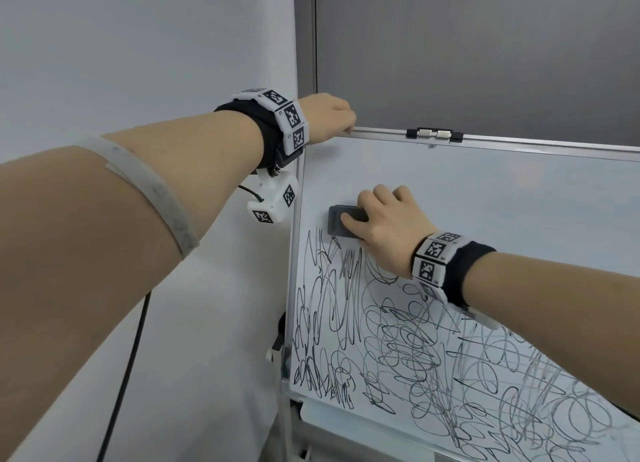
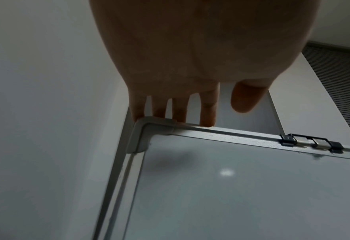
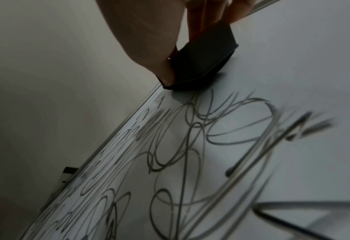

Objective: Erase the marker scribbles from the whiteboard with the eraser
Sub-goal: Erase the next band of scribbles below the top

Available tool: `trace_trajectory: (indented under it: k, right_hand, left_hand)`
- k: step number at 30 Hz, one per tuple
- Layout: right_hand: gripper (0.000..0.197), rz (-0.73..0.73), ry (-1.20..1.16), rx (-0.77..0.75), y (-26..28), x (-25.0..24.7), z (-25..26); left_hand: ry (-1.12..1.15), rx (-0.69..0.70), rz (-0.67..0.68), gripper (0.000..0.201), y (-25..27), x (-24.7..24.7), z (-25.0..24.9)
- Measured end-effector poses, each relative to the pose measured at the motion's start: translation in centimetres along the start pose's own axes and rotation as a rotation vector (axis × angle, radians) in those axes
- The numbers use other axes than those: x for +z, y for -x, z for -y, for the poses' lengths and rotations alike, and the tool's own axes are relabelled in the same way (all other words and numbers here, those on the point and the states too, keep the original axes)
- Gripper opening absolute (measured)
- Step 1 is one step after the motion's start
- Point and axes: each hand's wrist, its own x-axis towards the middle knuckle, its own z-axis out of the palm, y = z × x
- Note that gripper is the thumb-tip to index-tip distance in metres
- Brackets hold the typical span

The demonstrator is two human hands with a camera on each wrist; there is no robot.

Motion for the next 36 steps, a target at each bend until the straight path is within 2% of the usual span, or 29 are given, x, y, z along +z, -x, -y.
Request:
trace_trajectory:
  k: [5,10,15,20,22,25,30,32,34,36]
  right_hand:
    - [0.032,0.165,0.064,-0.29,0.6,-0.1,2.4]
    - [0.04,0.131,0.12,-0.116,-2.9,-1.9,0.9]
    - [0.036,0.295,0.137,-0.277,-2.1,-1.6,3.0]
    - [0.041,0.232,0.169,-0.145,-3.9,-2.7,1.9]
    - [0.041,0.256,0.146,-0.21,-3.6,-2.4,2.6]
    - [0.037,0.396,0.135,-0.319,-2.4,-1.9,4.5]
    - [0.038,0.262,0.184,-0.177,-3.8,-2.5,3.4]
    - [0.042,0.278,0.182,-0.252,-3.7,-2.5,3.8]
    - [0.043,0.391,0.165,-0.362,-2.9,-2.2,5.2]
    - [0.041,0.427,0.171,-0.366,-2.7,-2.3,5.8]
  left_hand:
    - [-0.017,0.033,0.023,0.033,0.4,-0.3,0.0]
    - [-0.018,0.058,0.069,0.036,0.5,-0.8,0.4]
    - [-0.012,0.037,0.026,0.033,0.6,-0.4,0.3]
    - [0.047,0.044,-0.027,0.034,0.8,0.6,1.1]
    - [0.08,0.046,-0.04,0.034,0.9,0.7,1.2]
    - [0.099,0.053,-0.027,0.035,0.7,0.7,1.1]
    - [0.109,0.052,-0.019,0.036,0.9,0.5,1.4]
    - [0.113,0.051,-0.01,0.038,1.1,0.5,1.2]
    - [0.131,0.045,0.001,0.041,1.0,0.5,1.2]
    - [0.127,0.038,0.005,0.039,1.0,0.5,1.2]
